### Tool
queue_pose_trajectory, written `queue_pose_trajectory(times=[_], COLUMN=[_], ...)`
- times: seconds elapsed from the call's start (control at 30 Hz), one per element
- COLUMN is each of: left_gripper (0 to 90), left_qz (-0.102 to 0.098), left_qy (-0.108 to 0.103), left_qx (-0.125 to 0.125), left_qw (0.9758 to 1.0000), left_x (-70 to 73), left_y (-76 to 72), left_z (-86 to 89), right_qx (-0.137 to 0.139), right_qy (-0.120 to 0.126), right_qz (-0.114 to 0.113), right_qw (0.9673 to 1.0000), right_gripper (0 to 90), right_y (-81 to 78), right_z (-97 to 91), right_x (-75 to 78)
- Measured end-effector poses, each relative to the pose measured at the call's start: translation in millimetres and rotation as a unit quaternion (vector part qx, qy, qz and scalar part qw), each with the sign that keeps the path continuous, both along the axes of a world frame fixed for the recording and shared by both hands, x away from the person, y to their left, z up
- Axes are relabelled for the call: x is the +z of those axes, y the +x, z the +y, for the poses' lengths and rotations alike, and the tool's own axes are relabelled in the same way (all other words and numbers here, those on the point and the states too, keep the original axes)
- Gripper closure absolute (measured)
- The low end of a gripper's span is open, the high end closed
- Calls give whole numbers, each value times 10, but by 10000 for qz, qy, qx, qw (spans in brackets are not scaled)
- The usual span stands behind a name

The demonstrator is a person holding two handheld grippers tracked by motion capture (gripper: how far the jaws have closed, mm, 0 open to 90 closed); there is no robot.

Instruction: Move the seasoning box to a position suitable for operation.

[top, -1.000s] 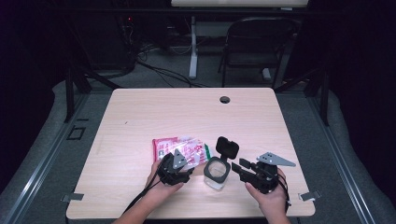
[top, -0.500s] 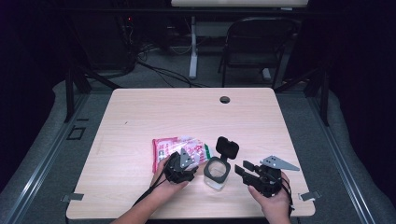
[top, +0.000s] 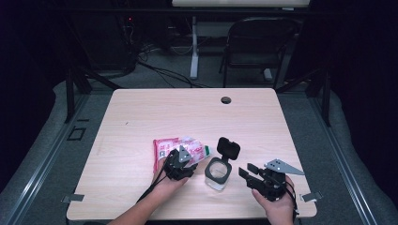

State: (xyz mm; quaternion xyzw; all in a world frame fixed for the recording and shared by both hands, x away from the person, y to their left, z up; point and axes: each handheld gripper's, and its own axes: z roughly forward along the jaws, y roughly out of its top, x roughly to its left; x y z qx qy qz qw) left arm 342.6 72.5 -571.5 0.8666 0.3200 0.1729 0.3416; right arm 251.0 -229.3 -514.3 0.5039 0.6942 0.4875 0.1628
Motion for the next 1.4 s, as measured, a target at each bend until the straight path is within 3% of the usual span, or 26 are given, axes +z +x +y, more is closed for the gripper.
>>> queue_pose_trajectory(times=[0.2,0.43,0.7,1.17,1.4], left_gripper=[593,700,774,855,897], left_qz=[29,72,331,290,333], left_qy=[-36,-148,-325,-293,-375], left_qx=[13,69,191,224,214], left_qw=[10000,9998,9987,9989,9985], left_x=[-19,-24,-47,-59,-49], left_y=[7,29,94,110,122], left_z=[10,40,110,121,145], right_qx=[16,32,29,38,39], right_qy=[-33,-49,-4,-44,27], right_qz=[-2,17,13,42,43], right_qw=[10000,10000,10000,10000,10000], right_gripper=[567,567,567,567,567], right_y=[-1,3,6,11,13], right_z=[-1,5,8,18,21], right_x=[-2,-10,-17,-32,-39])
